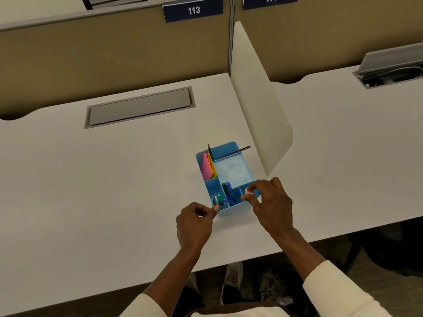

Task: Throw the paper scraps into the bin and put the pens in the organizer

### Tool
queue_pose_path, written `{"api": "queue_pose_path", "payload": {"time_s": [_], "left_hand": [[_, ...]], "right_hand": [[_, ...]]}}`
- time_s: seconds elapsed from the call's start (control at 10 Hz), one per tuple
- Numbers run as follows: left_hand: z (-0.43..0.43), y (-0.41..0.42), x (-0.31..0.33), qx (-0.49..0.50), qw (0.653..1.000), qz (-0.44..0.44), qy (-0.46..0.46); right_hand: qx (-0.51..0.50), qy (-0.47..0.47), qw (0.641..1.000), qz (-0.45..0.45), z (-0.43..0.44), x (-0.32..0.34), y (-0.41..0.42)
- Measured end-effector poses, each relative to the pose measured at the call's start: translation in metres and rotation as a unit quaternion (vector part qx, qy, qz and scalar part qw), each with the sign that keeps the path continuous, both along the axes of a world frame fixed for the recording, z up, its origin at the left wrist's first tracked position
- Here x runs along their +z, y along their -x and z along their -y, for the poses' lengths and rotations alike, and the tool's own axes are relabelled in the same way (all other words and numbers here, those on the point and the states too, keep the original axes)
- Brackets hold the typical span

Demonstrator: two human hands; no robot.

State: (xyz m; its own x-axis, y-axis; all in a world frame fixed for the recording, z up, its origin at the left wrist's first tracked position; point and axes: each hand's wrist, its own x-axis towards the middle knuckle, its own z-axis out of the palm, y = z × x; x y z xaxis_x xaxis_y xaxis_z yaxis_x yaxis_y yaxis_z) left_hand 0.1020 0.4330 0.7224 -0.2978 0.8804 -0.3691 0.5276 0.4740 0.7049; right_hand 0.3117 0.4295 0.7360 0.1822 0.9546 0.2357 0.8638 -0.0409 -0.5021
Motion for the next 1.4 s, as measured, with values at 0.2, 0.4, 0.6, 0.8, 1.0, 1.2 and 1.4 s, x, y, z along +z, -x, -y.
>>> {"api": "queue_pose_path", "payload": {"time_s": [0.2, 0.4, 0.6, 0.8, 1.0, 1.2, 1.4], "left_hand": [[0.000, 0.001, 0.001, 0.000, 1.000, 0.004, 0.007], [0.003, 0.002, 0.001, -0.006, 1.000, -0.002, 0.011], [0.005, 0.004, 0.006, -0.004, 1.000, -0.025, 0.014], [0.007, 0.013, 0.012, -0.031, 0.999, -0.040, 0.016], [0.010, 0.042, 0.021, -0.086, 0.992, -0.092, -0.006], [0.007, 0.076, 0.035, -0.130, 0.984, -0.120, 0.001], [0.020, 0.103, 0.059, -0.205, 0.968, -0.147, 0.003]], "right_hand": [[0.022, -0.005, 0.998, 0.050, -0.003, -0.006, -0.002], [0.022, -0.036, 0.996, 0.075, -0.002, -0.010, 0.001], [0.024, -0.047, 0.997, 0.053, 0.009, -0.016, 0.004], [0.027, -0.031, 0.999, 0.012, 0.023, -0.015, 0.016], [0.057, -0.032, 0.998, 0.003, 0.024, -0.003, 0.027], [0.087, -0.011, 0.996, -0.019, 0.030, 0.016, 0.046], [0.083, 0.066, 0.994, -0.003, 0.055, 0.030, 0.081]]}}
